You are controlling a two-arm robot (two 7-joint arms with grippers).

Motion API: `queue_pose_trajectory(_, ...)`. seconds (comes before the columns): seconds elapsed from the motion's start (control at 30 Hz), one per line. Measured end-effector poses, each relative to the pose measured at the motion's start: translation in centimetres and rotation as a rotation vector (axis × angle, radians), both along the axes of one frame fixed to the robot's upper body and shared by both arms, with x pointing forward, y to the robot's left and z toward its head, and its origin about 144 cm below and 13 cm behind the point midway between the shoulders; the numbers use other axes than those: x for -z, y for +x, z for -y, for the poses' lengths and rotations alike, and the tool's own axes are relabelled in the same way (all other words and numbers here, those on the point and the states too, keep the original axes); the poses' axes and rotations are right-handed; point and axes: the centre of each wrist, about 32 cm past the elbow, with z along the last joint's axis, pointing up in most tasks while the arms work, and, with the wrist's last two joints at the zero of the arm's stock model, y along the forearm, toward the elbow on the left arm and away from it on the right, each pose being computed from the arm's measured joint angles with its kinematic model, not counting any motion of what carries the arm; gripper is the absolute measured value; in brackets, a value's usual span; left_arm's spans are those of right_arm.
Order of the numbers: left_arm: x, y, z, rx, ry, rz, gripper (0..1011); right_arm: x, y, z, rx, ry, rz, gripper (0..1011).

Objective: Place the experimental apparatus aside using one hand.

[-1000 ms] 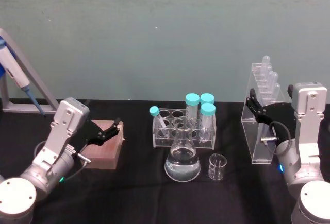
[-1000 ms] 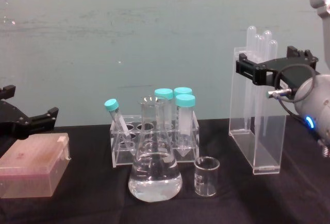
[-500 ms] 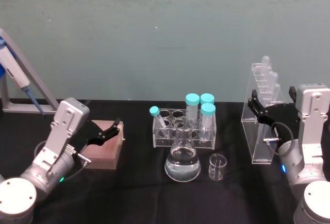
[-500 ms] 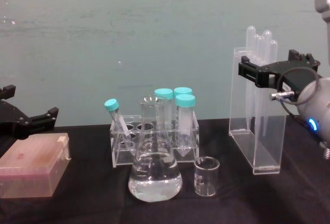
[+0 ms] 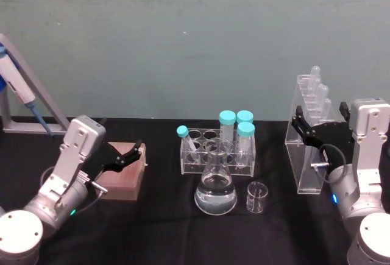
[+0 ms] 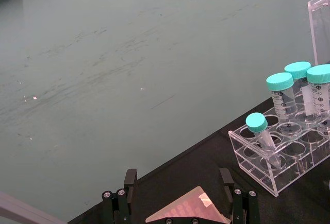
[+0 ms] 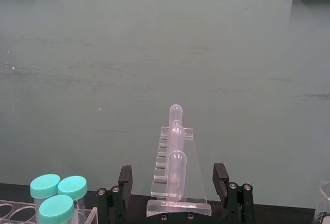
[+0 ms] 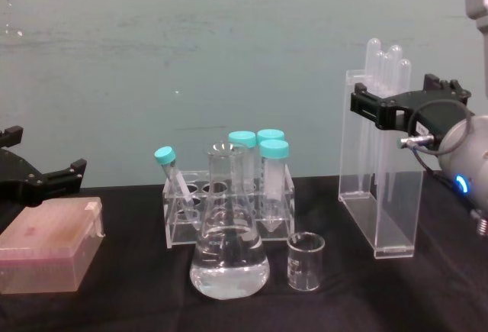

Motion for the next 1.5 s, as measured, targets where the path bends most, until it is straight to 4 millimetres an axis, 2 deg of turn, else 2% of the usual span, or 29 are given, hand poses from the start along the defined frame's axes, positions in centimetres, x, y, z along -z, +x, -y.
queue_pose_trajectory(1.5, 0.00, 0.00, 0.00, 0.000, 0.000, 0.000, 1000, 0.22, 0.62, -0.48, 0.001, 0.006, -0.020, 1000)
